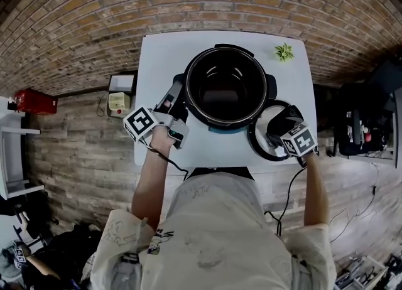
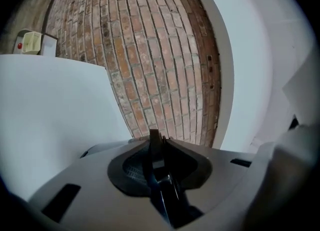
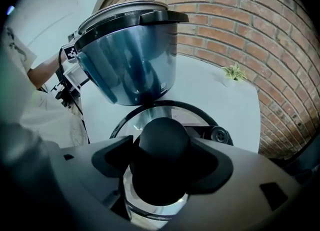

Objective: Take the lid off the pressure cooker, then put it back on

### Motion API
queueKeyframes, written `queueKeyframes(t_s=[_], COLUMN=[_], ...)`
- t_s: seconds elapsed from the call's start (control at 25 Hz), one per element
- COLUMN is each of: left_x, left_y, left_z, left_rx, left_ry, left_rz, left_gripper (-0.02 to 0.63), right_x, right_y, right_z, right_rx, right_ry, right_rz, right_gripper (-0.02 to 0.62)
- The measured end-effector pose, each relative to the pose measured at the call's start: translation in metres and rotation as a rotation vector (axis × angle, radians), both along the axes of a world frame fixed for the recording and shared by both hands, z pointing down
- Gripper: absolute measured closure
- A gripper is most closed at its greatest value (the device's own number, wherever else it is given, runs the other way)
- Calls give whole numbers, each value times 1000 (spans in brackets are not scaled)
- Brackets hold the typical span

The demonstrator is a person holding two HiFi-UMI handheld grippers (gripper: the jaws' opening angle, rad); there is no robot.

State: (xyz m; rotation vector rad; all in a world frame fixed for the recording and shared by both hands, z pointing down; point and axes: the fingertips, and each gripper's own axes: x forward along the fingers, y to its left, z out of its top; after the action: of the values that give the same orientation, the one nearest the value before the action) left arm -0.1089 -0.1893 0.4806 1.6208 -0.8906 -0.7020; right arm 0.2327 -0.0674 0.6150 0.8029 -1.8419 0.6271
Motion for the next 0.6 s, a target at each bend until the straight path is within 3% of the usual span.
queueKeyframes(t_s=[0.08, 0.6], left_x=[-2, -1], left_y=[0, 0], left_z=[1, -1], left_rx=[-2, 11], left_ry=[9, 42], left_rz=[5, -3], left_gripper=[514, 518], right_x=[2, 6], right_y=[-3, -5], right_z=[-1, -3], right_rx=[-18, -32], right_ry=[-6, 35], right_rz=[25, 50], right_gripper=[298, 304])
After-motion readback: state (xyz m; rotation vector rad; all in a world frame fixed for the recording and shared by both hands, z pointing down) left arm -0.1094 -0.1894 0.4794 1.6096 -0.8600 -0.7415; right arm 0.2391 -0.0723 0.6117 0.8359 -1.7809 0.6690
